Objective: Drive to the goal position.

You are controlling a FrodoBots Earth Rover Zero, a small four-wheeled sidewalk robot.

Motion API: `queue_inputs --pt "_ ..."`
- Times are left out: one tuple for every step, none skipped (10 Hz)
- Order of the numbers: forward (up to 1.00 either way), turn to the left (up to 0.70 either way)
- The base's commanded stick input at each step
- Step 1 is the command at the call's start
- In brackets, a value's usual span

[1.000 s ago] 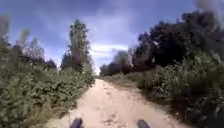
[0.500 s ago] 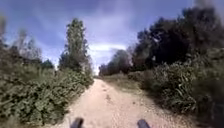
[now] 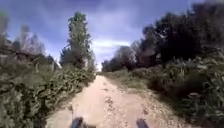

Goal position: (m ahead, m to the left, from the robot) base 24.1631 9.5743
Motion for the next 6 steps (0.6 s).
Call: queue_inputs --pt "1.0 0.0" --pt "1.0 0.0" --pt "1.0 0.0" --pt "1.0 0.0" --pt "1.0 0.0" --pt "1.0 0.0"
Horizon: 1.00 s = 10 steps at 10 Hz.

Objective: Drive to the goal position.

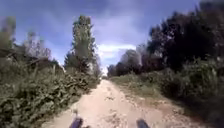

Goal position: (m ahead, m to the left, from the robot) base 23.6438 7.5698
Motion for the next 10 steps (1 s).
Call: queue_inputs --pt "1.0 0.0" --pt "1.0 0.0" --pt "1.0 0.0" --pt "1.0 0.0" --pt "1.0 0.0" --pt "1.0 0.0" --pt "1.0 0.0" --pt "1.0 0.0" --pt "1.0 0.0" --pt "1.0 0.0"
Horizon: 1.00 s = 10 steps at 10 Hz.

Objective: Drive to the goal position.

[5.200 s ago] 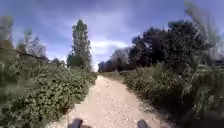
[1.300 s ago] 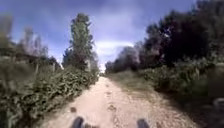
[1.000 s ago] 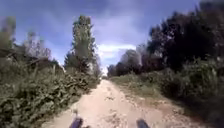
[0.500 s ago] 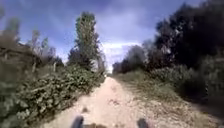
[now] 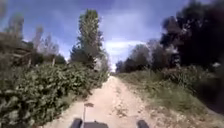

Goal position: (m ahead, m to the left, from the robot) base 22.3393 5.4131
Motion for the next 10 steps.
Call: queue_inputs --pt "1.0 0.0" --pt "1.0 0.0" --pt "1.0 0.0" --pt "1.0 0.0" --pt "1.0 -0.38" --pt "1.0 -0.22" --pt "1.0 -0.04" --pt "1.0 -0.33" --pt "1.0 -0.25" --pt "1.0 -0.07"
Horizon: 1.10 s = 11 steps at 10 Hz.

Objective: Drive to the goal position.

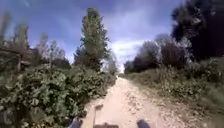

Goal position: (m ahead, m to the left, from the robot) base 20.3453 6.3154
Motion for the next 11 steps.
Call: queue_inputs --pt "1.0 -0.09" --pt "1.0 -0.36" --pt "1.0 -0.05" --pt "1.0 -0.38" --pt "1.0 -0.08" --pt "1.0 -0.08" --pt "1.0 -0.22" --pt "1.0 -0.37" --pt "1.0 -0.14" --pt "1.0 -0.35" --pt "1.0 0.0"
